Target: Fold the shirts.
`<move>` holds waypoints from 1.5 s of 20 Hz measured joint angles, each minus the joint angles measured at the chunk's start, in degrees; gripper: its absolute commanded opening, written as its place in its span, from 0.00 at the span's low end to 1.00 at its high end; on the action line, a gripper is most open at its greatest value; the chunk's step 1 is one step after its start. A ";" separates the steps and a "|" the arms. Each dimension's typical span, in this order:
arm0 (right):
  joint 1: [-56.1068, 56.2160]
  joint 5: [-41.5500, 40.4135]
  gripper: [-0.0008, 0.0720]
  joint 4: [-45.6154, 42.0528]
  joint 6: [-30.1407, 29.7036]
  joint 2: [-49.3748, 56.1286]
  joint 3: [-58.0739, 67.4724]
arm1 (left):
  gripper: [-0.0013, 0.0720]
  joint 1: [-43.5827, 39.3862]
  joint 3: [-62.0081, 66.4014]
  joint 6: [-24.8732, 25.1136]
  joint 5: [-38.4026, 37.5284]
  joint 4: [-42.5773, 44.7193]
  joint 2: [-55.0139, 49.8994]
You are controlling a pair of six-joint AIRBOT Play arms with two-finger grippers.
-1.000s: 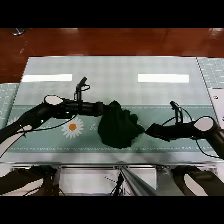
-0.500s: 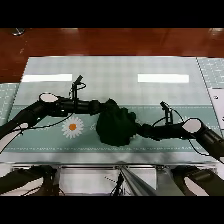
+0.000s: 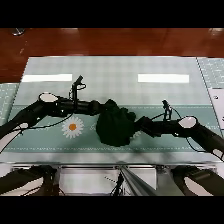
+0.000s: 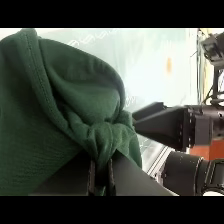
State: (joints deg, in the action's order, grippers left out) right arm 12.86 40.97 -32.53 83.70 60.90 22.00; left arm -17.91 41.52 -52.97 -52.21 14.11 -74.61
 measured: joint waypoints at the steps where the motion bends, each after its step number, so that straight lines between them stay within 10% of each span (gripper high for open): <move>1: 0.00 -0.46 0.86 2.19 -1.16 1.01 0.04 | 0.07 0.00 0.00 0.00 -0.09 0.00 0.00; 6: 0.00 -1.66 0.70 8.24 -5.20 4.33 -0.02 | 0.07 0.00 0.00 0.00 -0.26 0.02 0.00; 9: 0.00 -2.34 0.06 8.33 -6.45 5.07 0.17 | 0.07 0.00 0.00 0.00 -0.28 0.02 0.00; 16: -1.64 3.61 0.05 3.56 -11.93 5.35 12.26 | 0.07 2.93 2.19 -0.04 -1.46 0.31 0.94; 23: -9.16 14.16 0.05 -17.00 -3.69 5.38 57.70 | 0.07 11.82 30.97 -3.65 -3.26 0.68 6.93; 30: -11.69 28.28 0.05 -31.65 -0.87 -2.54 92.35 | 0.07 16.26 59.98 -19.74 -10.91 27.26 16.06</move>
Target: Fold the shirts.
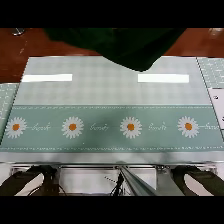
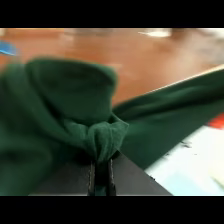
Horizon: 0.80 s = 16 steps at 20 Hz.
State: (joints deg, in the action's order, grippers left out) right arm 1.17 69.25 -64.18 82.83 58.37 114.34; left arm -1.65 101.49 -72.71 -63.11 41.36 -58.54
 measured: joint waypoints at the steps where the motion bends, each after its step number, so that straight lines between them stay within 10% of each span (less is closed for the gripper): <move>1: -0.09 1.38 0.05 -1.75 0.17 -2.19 1.33 | 0.07 0.15 1.51 -2.51 -1.92 5.62 2.38; 8: -0.24 11.32 0.05 -16.72 3.23 -15.02 3.30 | 0.07 0.57 0.04 -13.99 -15.37 32.63 18.88; 16: -0.24 14.91 0.06 -21.18 7.89 -21.31 -21.51 | 0.07 0.57 -34.32 -22.58 -16.22 28.92 30.84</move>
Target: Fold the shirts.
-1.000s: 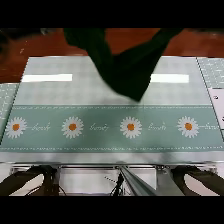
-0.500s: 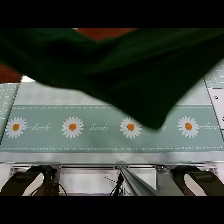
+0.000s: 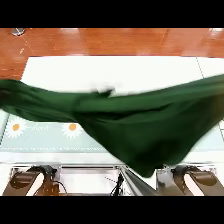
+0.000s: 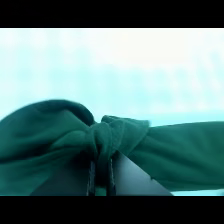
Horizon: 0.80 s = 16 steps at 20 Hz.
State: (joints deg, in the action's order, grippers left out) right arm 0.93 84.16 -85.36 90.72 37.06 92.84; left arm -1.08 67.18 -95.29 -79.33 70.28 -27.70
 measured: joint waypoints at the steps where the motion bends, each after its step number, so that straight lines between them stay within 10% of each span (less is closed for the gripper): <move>1: 0.00 -1.70 0.06 -0.28 0.26 0.39 -4.24 | 0.07 0.00 -5.51 -0.04 2.32 -2.10 0.09; 13: -7.69 -26.21 0.06 19.26 -1.38 32.26 -19.23 | 0.08 -1.42 -26.43 6.84 29.66 -16.81 -28.85; 14: -8.24 -26.38 0.06 22.47 -2.36 34.82 -18.91 | 0.28 -2.32 -26.49 7.69 29.88 -17.99 -31.04; 15: -8.66 -26.27 0.08 25.38 -3.17 37.33 -18.67 | 0.71 -3.13 -26.53 8.26 29.83 -18.91 -32.70; 16: -8.96 -25.94 0.41 27.52 -3.85 39.21 -18.47 | 0.97 -3.85 -26.40 8.79 29.22 -19.89 -34.18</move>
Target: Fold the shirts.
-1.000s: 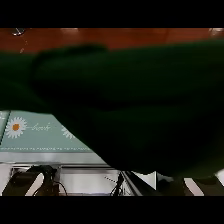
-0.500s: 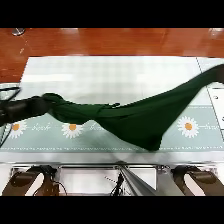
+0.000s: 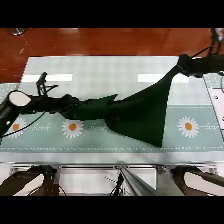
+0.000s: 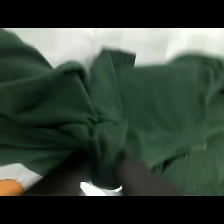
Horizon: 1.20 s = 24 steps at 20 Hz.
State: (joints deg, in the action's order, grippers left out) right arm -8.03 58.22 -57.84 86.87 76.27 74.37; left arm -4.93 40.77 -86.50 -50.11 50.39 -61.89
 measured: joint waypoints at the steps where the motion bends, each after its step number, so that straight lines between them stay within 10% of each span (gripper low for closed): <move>1: -0.42 0.63 0.90 1.60 -0.55 1.66 0.15 | 0.98 -0.22 0.66 0.70 -2.27 -0.39 -1.20; 12: -18.51 11.32 0.86 -1.09 -8.70 -5.22 -10.95 | 0.97 24.24 10.91 4.04 -17.94 2.84 1.42; 23: -22.69 5.33 0.86 6.80 -15.56 -14.93 -41.59 | 0.97 15.17 1.07 29.27 -13.51 -17.88 -6.71; 24: -22.75 5.46 0.86 6.93 -15.82 -15.02 -42.07 | 0.74 13.90 1.25 29.94 -13.73 -18.36 -8.09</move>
State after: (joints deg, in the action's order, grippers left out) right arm -30.79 63.68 -50.92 71.05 61.25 32.29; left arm 8.97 42.02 -56.55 -63.83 32.03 -69.97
